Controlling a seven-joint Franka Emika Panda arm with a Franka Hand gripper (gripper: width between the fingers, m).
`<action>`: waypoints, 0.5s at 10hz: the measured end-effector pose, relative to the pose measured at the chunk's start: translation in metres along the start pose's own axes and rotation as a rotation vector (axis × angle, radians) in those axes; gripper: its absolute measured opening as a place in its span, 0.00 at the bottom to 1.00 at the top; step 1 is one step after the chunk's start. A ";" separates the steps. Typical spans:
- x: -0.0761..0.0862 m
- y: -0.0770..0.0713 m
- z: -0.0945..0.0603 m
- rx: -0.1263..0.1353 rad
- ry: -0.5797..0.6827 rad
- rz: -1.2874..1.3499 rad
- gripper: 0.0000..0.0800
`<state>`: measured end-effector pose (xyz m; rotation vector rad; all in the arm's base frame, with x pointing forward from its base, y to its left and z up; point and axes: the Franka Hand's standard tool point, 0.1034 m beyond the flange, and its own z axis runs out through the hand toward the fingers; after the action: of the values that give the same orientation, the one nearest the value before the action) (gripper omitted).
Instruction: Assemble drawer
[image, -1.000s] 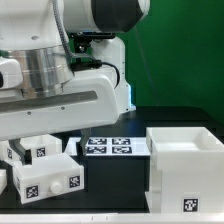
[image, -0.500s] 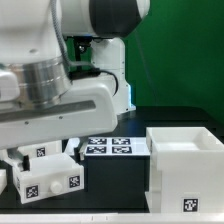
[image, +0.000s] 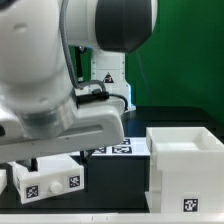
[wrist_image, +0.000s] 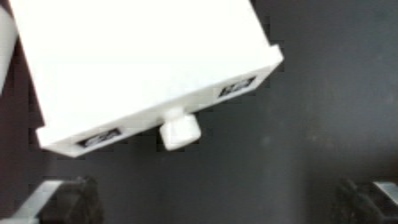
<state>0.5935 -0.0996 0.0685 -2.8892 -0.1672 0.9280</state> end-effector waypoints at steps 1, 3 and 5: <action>-0.004 0.000 0.005 0.003 -0.064 -0.005 0.81; -0.001 0.012 0.022 -0.074 -0.221 -0.002 0.81; 0.002 0.011 0.017 -0.076 -0.180 -0.004 0.81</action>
Offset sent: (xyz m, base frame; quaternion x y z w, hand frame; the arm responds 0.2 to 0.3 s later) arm 0.0020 -0.0093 -0.0110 0.0024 -0.0085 0.0501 0.9987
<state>0.5863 -0.1094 0.0522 -2.8692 -0.2280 1.2059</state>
